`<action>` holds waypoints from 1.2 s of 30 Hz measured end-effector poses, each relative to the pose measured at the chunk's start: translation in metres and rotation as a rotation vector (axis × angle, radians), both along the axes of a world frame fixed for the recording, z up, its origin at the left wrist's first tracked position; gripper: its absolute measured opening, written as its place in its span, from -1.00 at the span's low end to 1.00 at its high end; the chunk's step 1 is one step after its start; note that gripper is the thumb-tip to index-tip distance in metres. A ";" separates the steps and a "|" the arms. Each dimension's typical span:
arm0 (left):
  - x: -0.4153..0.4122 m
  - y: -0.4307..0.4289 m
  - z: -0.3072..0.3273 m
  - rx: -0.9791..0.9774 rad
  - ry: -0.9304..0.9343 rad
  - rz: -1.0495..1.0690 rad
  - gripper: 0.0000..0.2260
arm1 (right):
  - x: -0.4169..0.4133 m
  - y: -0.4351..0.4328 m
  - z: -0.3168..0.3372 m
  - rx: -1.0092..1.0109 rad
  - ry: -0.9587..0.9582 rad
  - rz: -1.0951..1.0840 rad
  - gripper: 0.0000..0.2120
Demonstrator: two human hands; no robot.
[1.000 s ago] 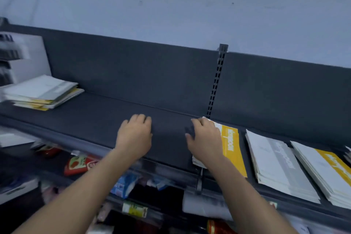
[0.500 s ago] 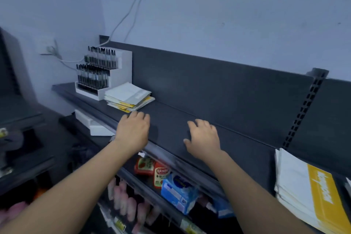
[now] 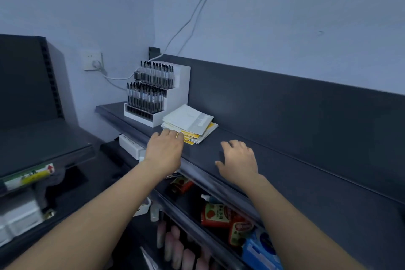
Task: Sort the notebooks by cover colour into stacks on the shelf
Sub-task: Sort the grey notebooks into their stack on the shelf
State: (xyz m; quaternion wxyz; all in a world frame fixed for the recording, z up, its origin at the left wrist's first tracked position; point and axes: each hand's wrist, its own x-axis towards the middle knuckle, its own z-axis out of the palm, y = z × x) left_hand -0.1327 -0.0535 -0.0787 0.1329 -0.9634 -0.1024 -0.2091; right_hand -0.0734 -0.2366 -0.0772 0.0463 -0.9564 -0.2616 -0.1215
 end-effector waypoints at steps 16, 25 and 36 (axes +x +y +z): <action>0.100 0.085 0.003 -0.044 0.052 0.014 -0.76 | 0.105 0.094 -0.010 0.066 0.061 -0.002 -0.53; 0.167 0.116 -0.004 -0.176 0.090 0.030 -0.72 | 0.165 0.125 -0.022 0.084 0.250 0.005 -0.49; 0.208 0.146 -0.015 -0.464 0.098 0.000 -0.73 | 0.187 0.161 -0.032 0.054 0.251 0.052 -0.29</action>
